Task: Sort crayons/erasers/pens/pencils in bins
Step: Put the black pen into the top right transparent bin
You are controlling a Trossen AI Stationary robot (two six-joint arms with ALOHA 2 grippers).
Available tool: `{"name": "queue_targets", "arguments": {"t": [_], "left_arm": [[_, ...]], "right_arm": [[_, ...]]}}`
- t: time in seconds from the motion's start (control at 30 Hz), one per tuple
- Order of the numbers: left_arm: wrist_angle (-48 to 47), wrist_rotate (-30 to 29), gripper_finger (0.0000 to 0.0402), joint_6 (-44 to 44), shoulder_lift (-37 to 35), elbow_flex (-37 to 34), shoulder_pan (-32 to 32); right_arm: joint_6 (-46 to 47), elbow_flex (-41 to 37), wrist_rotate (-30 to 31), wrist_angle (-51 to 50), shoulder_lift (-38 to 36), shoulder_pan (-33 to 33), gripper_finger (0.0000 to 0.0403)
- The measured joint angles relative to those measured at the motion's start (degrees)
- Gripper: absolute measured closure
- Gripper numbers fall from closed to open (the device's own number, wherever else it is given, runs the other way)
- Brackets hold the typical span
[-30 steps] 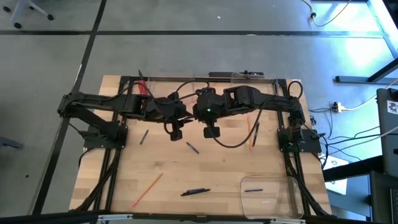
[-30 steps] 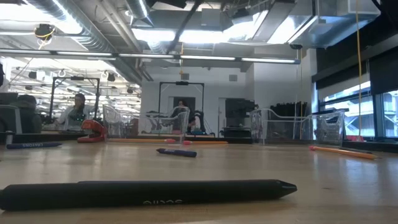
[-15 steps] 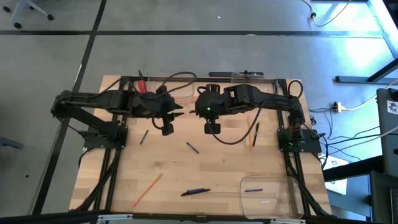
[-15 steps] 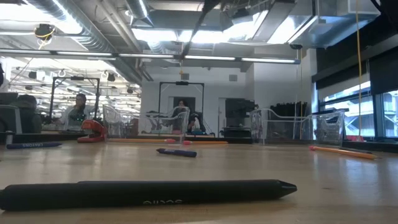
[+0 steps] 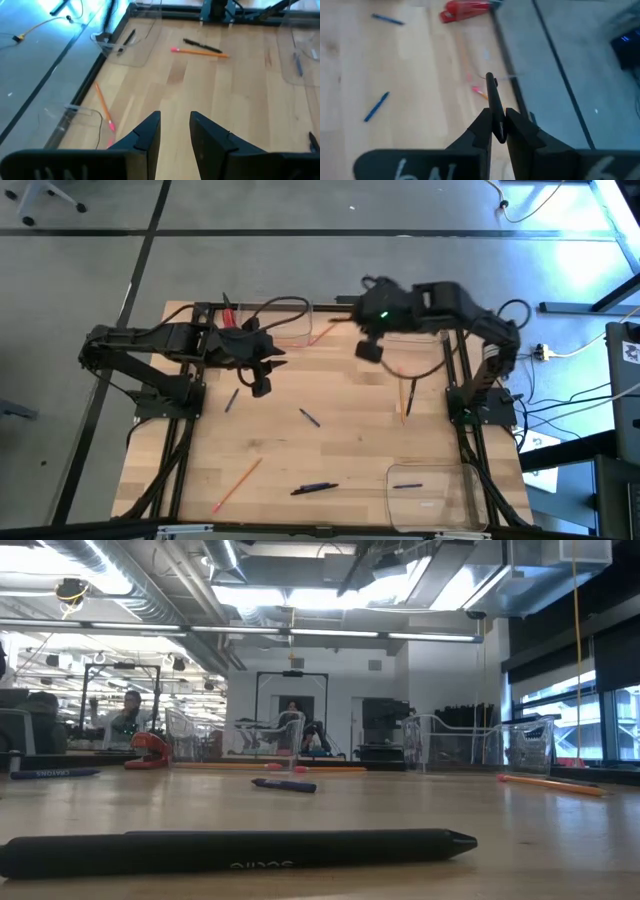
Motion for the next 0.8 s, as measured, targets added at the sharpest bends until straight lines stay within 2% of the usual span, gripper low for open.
{"name": "queue_targets", "arguments": {"t": [0.23, 0.37, 0.6, 0.7, 0.8], "left_arm": [[-0.2, 0.0, 0.0305, 0.0, 0.0, 0.0, 0.0], [-0.2, 0.0, 0.0305, 0.1, 0.0, 0.0, 0.0], [-0.2, -0.1, 0.0305, 2.0, 0.0, 0.0, 0.0], [-0.2, -0.2, 0.0305, 4.0, 0.1, 0.0, 0.1], [0.4, -0.8, 0.0305, 4.9, 0.1, 0.0, 0.9]], "right_arm": [[7.8, -2.1, 4.9, -6.8, -3.6, -5.7, 0.0360], [10.9, -7.3, 5.4, -6.7, -5.1, -8.0, 0.0360], [16.6, -25.1, 7.1, -5.2, -12.4, -10.9, 0.0360], [17.6, -34.2, 6.7, 0.5, -16.8, -13.3, 0.0360], [13.3, -42.6, 2.5, 9.1, -20.5, -16.2, 0.0360]]}}
